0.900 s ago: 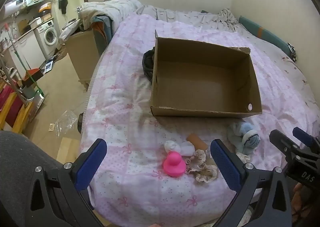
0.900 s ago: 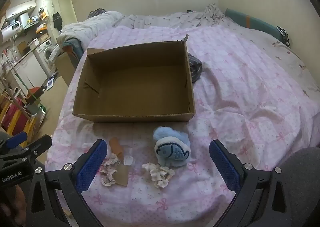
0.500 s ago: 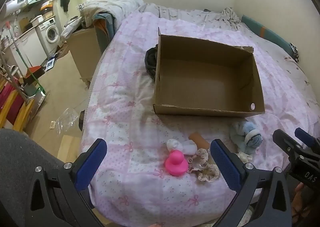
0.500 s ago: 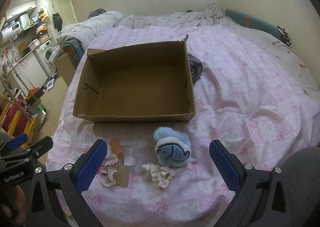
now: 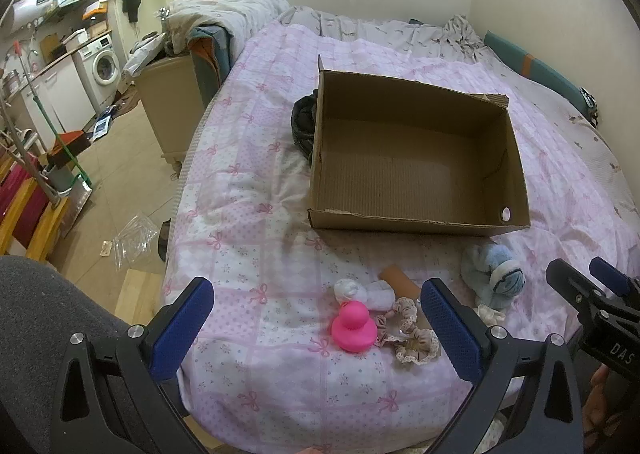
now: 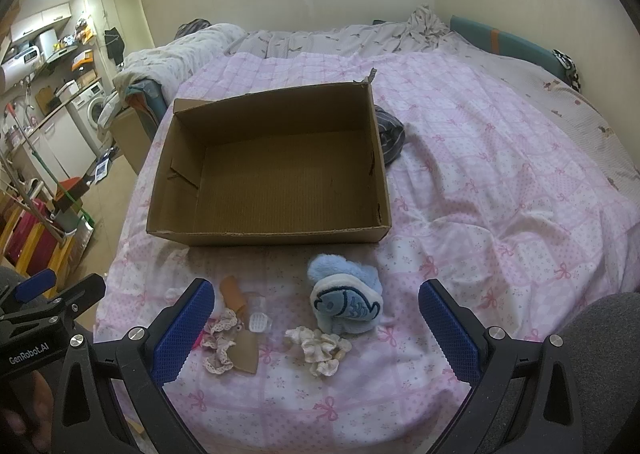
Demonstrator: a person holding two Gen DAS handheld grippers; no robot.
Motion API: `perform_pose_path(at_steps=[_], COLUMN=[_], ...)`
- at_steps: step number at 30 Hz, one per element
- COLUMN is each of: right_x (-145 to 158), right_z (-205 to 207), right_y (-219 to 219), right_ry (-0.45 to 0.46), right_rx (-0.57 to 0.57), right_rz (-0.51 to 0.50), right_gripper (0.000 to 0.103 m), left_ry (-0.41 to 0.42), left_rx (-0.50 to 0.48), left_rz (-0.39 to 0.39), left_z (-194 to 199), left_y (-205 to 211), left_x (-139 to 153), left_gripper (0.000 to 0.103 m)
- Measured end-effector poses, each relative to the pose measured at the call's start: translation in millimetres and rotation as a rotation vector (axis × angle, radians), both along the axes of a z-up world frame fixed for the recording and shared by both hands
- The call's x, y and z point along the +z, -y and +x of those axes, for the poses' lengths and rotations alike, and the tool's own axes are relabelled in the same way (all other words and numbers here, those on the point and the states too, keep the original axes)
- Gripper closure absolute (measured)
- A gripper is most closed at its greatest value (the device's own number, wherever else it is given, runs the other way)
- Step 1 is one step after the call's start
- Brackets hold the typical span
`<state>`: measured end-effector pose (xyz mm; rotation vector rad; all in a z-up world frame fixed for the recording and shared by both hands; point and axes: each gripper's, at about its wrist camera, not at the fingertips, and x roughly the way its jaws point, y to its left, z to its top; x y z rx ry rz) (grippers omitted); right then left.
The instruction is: Organize soft objects
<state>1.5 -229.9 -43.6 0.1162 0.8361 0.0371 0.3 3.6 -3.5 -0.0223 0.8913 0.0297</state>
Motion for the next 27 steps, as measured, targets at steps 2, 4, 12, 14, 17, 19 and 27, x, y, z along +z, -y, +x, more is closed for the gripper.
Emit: perform_pose_path(at_steps=[2,4,12,14,17,19,27], right_x=[0.0,0.9,2.2,1.9,2.5,2.2,1.2], right_z=[0.1,-0.5,-1.9,-1.6,-1.8,-1.5,-1.4], right_y=[-0.1,0.5,1.1,1.2,0.8,0.6,3.1], right_ry=[0.000,0.007,0.016,0.014,0.015,0.015,0.011], right_rx=[0.000,-0.003,-0.003,-0.002,-0.002,-0.002,-0.002], right_rz=[0.000,0.000,0.004,0.004,0.005,0.005,0.004], right_gripper=[0.000,0.000,0.000,0.000,0.000,0.000,0.000], left_ry=[0.003,0.005,0.005,0.006,0.006,0.006,0.006], left_rx=[-0.001,-0.002,-0.001,-0.001,-0.001,0.000,0.000], left_rz=[0.001,0.001,0.001,0.001,0.001,0.000,0.002], left_z=[-0.2,-0.4,-0.8,-0.8,-0.8,-0.8,-1.0], left_y=[-0.1,-0.5,-0.3,-0.4,-0.6,-0.7,-0.5], left_x=[0.5,0.5,0.8,0.8,0.8,0.8,1.3], left_gripper=[0.000,0.000,0.000,0.000,0.000,0.000,0.000])
